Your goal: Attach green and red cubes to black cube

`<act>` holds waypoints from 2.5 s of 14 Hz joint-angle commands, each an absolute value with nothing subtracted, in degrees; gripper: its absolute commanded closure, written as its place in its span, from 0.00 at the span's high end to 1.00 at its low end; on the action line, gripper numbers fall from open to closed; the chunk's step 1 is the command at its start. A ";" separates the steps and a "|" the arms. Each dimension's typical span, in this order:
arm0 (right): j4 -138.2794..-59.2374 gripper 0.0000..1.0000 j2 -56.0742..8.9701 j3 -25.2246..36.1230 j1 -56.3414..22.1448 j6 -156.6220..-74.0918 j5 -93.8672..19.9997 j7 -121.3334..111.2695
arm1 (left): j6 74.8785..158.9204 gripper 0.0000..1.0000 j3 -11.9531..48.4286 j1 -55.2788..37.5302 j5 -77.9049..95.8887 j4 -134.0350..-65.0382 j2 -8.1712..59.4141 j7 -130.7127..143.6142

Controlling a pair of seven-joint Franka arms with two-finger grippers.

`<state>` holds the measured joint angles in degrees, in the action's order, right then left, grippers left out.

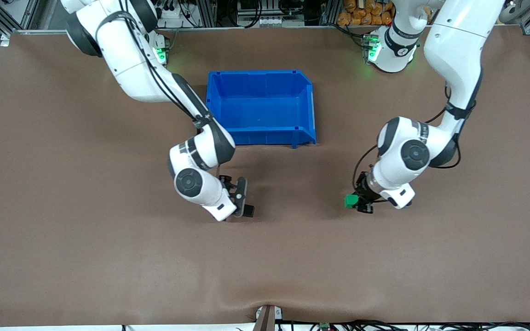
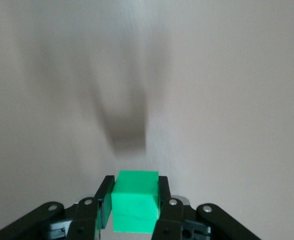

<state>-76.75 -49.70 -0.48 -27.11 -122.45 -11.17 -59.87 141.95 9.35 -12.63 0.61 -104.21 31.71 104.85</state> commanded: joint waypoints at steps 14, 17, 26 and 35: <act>-104.41 1.00 -16.71 3.96 -5.47 -108.37 -12.13 -58.10 | 136.84 0.00 8.52 -27.06 3.69 -71.38 51.14 115.14; -104.06 1.00 -14.25 3.96 -0.72 -107.49 -12.30 -55.82 | 140.00 0.00 8.53 -28.74 3.69 -67.42 54.74 117.06; -101.00 1.00 -8.88 3.96 7.29 -102.84 -12.57 -38.70 | 145.01 0.00 8.44 -32.08 3.69 -65.65 59.23 117.16; -91.06 1.00 -6.07 4.13 7.74 -90.99 -11.78 -19.62 | 144.76 0.00 7.82 -33.66 3.60 -66.18 60.56 117.16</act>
<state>-91.70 -7.87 4.97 6.96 -93.96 -11.65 -23.00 144.72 8.73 -32.57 2.62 -67.82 59.43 116.33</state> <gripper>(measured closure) 0.000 0.604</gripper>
